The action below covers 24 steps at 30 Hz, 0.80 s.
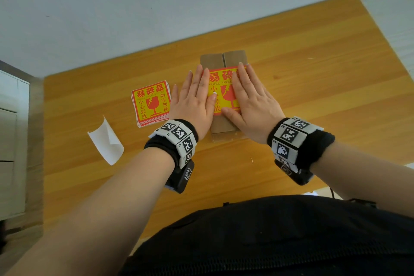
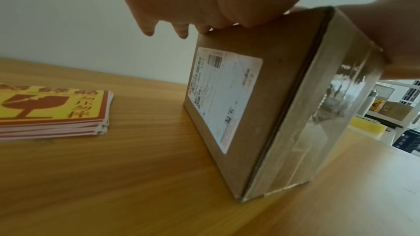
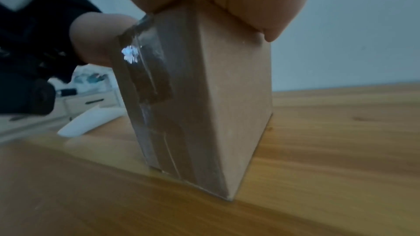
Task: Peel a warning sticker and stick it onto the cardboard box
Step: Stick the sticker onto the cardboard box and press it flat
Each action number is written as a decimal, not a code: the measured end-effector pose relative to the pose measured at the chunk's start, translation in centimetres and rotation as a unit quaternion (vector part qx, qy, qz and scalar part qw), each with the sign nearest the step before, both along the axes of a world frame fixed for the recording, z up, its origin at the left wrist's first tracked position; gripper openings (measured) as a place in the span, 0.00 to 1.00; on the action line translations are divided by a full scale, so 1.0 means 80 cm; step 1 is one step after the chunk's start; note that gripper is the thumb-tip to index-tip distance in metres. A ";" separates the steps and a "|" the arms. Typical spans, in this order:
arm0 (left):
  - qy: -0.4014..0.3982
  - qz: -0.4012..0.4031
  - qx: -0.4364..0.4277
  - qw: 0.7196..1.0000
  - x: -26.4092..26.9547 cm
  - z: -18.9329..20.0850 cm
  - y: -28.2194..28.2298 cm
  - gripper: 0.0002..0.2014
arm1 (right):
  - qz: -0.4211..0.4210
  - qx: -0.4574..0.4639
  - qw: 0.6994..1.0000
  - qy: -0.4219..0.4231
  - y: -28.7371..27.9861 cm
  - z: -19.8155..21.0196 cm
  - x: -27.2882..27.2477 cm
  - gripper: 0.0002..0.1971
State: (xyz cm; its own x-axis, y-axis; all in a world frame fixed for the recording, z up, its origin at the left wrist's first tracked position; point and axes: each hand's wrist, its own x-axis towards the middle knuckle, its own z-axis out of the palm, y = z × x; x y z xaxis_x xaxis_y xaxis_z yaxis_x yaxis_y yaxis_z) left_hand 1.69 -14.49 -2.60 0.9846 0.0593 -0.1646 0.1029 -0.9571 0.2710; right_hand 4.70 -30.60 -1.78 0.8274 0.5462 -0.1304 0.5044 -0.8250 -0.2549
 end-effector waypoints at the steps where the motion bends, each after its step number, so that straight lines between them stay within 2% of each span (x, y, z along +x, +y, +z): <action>1: 0.003 0.005 -0.001 1.000 -0.001 -0.001 0.000 0.29 | -0.018 0.010 1.000 0.012 0.002 0.000 -0.001 0.43; 6: 0.028 0.034 -0.052 0.998 -0.003 -0.002 -0.002 0.29 | -0.040 0.053 0.998 0.021 0.002 -0.004 -0.001 0.32; 9: 0.027 0.044 -0.114 0.992 -0.004 -0.003 -0.001 0.29 | -0.070 0.078 0.994 0.026 0.003 -0.008 -0.001 0.31; 13: 0.039 0.046 -0.212 0.975 -0.006 -0.002 0.001 0.29 | -0.101 0.117 0.986 0.068 0.002 -0.009 -0.003 0.36; 24: 0.110 0.130 -0.319 0.932 0.002 -0.004 0.000 0.27 | -0.152 0.190 0.955 0.172 0.000 0.000 0.002 0.45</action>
